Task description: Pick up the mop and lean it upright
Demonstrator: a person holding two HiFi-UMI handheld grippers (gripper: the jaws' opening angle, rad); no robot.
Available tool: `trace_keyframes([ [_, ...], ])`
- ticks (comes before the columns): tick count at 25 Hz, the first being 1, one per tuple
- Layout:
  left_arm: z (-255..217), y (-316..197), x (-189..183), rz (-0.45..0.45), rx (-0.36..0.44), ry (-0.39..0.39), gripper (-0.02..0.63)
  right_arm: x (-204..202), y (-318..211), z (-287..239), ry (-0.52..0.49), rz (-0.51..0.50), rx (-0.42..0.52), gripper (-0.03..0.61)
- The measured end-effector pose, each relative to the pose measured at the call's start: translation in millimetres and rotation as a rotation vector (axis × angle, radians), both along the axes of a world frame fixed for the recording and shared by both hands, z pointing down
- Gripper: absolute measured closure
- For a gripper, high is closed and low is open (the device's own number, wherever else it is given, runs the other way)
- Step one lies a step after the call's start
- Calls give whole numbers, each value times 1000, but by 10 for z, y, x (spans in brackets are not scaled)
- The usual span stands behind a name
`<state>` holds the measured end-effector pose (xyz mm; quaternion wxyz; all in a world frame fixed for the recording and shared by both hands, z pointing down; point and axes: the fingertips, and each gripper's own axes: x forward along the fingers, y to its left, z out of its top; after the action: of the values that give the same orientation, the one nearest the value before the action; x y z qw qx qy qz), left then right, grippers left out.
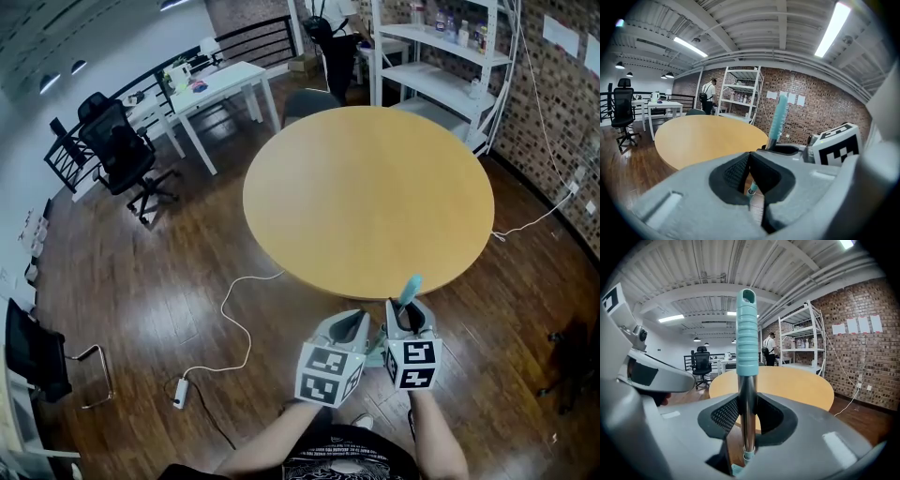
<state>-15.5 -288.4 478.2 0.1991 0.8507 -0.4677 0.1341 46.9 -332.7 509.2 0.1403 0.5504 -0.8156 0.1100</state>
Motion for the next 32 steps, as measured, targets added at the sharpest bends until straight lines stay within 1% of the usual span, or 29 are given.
trace_keyframes([
  [5,13,-105,-23,2,-7,7,611,-67,-182,2,16,-10,21,472],
  [19,71,-410,-124,-2,-20,12,611,-206,-698,68,29,-28,16,471],
  [21,62,-441,-152,0,-22,14,611,-241,-737,82,29,-34,10,463],
  [23,68,-468,-182,0,-26,15,611,-269,-765,102,25,-36,5,440],
  [26,86,-523,-207,-1,-27,14,611,-285,-801,121,18,-36,6,434],
  [32,115,-534,-217,2,-28,10,611,-317,-773,166,11,-44,-6,394],
])
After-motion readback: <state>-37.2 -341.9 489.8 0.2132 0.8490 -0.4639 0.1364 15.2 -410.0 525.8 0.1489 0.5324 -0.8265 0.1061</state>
